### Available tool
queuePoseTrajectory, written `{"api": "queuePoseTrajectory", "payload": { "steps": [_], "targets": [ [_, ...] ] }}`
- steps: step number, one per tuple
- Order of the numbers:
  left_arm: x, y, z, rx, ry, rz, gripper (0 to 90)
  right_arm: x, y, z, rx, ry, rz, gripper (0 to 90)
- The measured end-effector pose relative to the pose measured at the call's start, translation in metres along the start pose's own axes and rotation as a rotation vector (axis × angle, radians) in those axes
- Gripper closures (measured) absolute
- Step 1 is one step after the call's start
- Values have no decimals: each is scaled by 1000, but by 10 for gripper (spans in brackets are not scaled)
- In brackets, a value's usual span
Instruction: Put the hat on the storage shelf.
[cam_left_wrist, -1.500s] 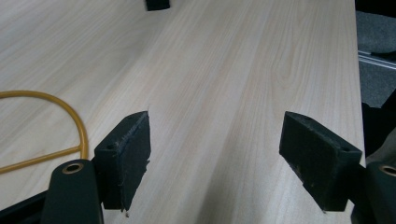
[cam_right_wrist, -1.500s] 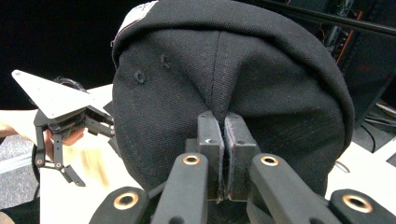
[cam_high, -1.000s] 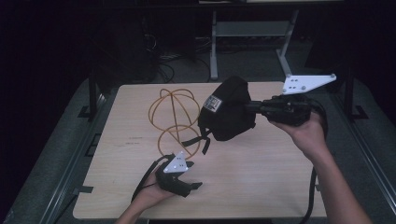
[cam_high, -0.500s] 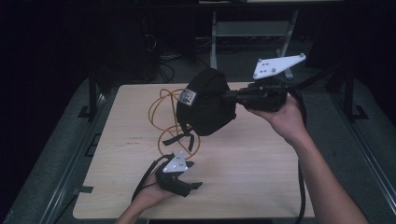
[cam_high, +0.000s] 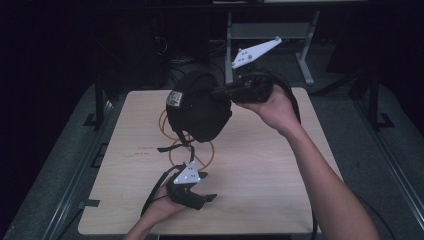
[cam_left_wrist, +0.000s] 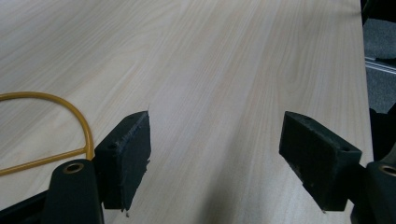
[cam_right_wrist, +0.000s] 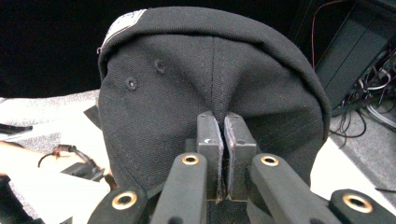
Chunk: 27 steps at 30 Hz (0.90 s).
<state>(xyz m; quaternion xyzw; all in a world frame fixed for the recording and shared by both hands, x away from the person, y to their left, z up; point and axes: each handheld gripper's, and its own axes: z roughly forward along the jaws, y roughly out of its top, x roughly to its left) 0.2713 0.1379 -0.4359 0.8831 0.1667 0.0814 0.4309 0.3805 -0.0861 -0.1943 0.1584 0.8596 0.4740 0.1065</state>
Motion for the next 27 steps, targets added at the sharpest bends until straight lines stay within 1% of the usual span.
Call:
{"api": "queuePoseTrajectory", "payload": {
  "steps": [2,4,5,8,9,10,12,13,15,17,19,20,21,22,23,24,25,27],
  "targets": [
    [0,-1,2,4,6,-1,245,-1,6,6,18,-4,-2,867],
    [1,-1,2,8,6,-2,245,-2,10,11,20,-4,2,867],
    [1,-1,1,6,7,0,245,-4,15,16,24,-7,3,867],
    [1,-1,1,3,5,1,246,-7,18,20,28,-10,7,866],
    [1,-2,1,5,4,3,246,-8,19,22,29,-10,13,866],
    [1,-2,2,7,2,4,246,-12,22,27,18,-8,38,866],
    [1,-2,2,5,2,3,246,-14,22,29,14,-7,39,866],
    [2,-2,1,5,3,2,246,-15,22,31,14,-10,50,867],
    [3,-3,2,6,8,9,246,-18,23,39,-2,-7,83,866],
    [4,-3,1,6,8,9,246,-19,25,47,-11,-6,104,866],
    [4,-3,1,6,7,10,247,-19,28,55,-8,-6,113,865],
    [3,-3,0,3,10,12,247,-19,28,55,-8,-6,113,865],
    [2,-2,-1,3,9,22,247,-18,32,64,-2,-7,120,863],
    [2,-2,-1,3,9,22,247,-18,32,64,-2,-7,120,863],
    [1,-2,0,4,9,25,247,-17,34,71,1,-13,123,862],
    [0,-1,0,3,9,32,247,-17,34,71,1,-13,123,862],
    [-1,-1,0,7,10,49,247,-17,36,78,2,-6,142,861],
    [-4,0,2,4,5,58,247,-16,37,85,1,-13,147,858]
  ]
}}
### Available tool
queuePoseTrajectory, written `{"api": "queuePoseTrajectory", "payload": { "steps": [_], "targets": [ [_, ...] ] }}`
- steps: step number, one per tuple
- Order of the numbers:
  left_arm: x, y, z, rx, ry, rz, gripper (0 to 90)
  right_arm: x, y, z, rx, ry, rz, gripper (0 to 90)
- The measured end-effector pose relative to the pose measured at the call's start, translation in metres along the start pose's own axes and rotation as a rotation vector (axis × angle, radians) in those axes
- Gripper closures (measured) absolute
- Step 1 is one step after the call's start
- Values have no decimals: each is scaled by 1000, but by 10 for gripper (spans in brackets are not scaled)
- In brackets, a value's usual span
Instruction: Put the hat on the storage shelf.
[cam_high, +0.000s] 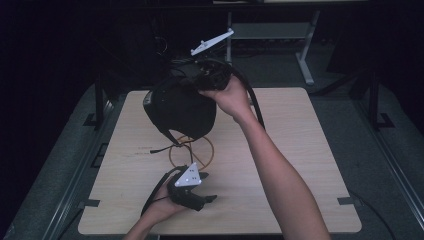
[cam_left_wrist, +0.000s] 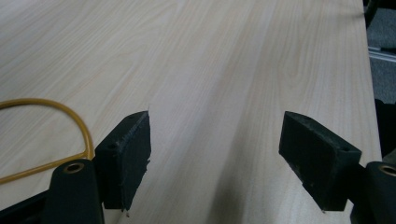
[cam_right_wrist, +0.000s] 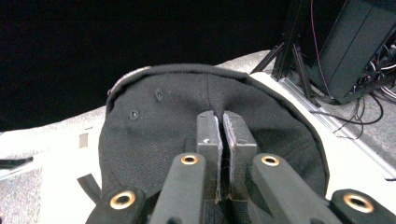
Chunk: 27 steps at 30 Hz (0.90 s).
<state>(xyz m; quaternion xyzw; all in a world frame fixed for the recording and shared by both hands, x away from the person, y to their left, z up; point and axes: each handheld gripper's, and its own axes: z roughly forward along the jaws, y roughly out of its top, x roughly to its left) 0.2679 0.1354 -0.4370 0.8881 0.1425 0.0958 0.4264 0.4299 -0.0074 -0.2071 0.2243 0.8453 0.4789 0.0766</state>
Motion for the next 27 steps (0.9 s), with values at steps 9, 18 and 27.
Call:
{"api": "queuePoseTrajectory", "payload": {
  "steps": [9,18,27],
  "targets": [
    [-4,2,1,-8,2,27,246,10,4,25,43,-59,8,564],
    [-3,3,1,-11,7,24,246,-4,-9,10,49,-43,59,443],
    [-1,3,1,-9,11,13,239,-18,-26,-7,25,0,72,358]
  ]
}}
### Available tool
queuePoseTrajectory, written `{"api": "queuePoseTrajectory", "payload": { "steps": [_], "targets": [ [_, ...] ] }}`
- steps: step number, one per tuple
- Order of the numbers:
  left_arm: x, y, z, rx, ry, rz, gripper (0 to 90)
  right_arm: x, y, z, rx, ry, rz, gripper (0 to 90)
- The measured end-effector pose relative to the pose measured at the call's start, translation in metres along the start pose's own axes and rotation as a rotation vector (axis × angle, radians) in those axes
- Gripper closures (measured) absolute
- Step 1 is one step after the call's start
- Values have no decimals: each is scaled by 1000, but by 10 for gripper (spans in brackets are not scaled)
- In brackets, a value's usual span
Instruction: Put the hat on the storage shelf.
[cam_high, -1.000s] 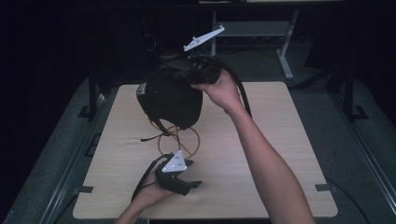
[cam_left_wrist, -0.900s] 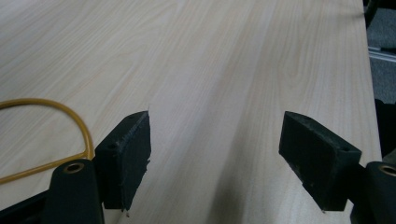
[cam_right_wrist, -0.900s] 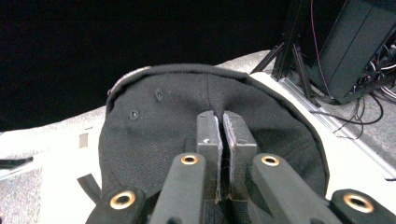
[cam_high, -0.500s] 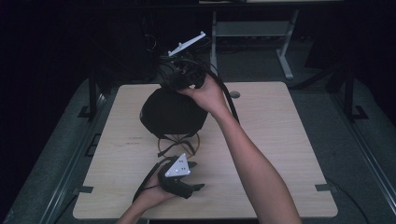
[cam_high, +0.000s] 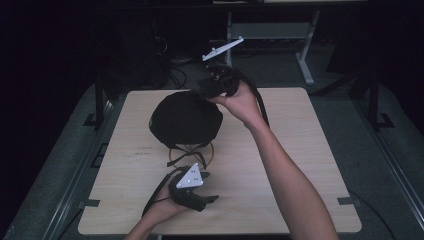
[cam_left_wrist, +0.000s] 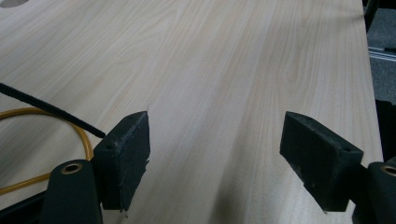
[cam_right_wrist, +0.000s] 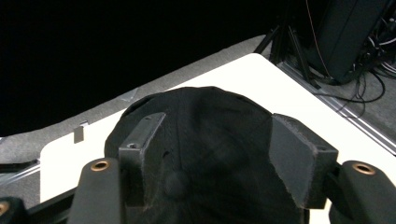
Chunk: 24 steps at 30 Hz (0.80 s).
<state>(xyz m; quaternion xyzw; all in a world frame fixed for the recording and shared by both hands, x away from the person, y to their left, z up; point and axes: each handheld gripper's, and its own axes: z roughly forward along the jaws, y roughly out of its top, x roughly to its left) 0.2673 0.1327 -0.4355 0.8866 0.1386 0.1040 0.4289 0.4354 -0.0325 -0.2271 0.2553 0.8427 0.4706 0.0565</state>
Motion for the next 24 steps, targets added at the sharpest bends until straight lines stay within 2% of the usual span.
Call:
{"api": "queuePoseTrajectory", "payload": {
  "steps": [12,21,24],
  "targets": [
    [2,-2,0,-4,6,-19,235,-16,-20,-21,-26,-14,50,296],
    [4,-3,-3,-12,7,-26,236,-26,-35,-32,7,-25,75,253],
    [7,-3,-4,-26,9,-45,236,-29,-40,-37,8,-29,66,253]
  ]
}}
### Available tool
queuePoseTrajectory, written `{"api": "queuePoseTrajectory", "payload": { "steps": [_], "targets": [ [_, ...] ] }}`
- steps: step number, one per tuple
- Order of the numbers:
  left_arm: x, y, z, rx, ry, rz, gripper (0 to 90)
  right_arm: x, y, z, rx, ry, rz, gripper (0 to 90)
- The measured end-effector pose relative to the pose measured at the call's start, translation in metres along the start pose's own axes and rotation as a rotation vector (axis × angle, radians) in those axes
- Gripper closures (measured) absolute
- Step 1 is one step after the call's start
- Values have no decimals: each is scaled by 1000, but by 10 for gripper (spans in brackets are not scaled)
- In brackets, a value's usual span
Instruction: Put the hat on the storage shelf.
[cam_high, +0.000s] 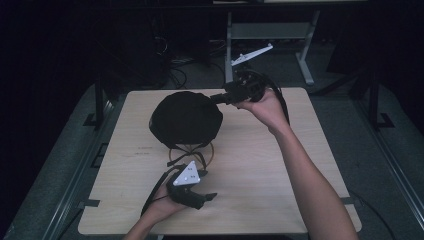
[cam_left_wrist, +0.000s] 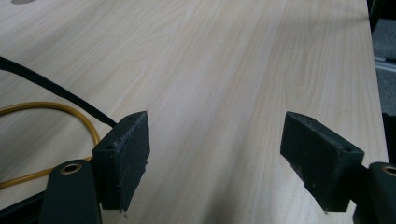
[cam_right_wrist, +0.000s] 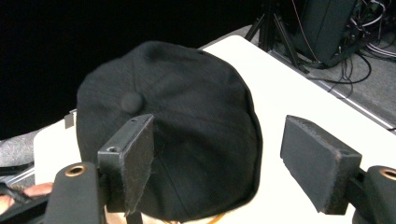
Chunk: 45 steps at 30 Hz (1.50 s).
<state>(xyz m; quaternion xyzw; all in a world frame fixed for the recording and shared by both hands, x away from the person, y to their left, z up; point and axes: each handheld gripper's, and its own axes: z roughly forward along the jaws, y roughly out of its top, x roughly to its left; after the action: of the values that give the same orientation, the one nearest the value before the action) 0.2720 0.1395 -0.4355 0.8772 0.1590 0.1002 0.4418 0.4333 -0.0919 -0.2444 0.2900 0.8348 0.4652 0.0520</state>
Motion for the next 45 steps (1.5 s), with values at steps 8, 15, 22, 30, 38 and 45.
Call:
{"api": "queuePoseTrajectory", "payload": {
  "steps": [8,15,22,30,38,45],
  "targets": [
    [1,-2,-1,0,3,0,235,-10,-14,-11,2,-8,21,250],
    [1,-4,-4,-1,17,-5,236,-19,-28,-18,5,-15,36,250],
    [1,-4,-4,-11,18,-7,236,-27,-41,-25,14,-18,68,252],
    [1,-4,-5,-4,15,-5,234,-33,-53,-36,19,-33,92,250],
    [0,-4,-5,0,17,0,232,-38,-64,-46,18,-45,108,237],
    [0,-3,-8,-36,17,-11,229,-45,-77,-48,21,-43,135,237]
  ]
}}
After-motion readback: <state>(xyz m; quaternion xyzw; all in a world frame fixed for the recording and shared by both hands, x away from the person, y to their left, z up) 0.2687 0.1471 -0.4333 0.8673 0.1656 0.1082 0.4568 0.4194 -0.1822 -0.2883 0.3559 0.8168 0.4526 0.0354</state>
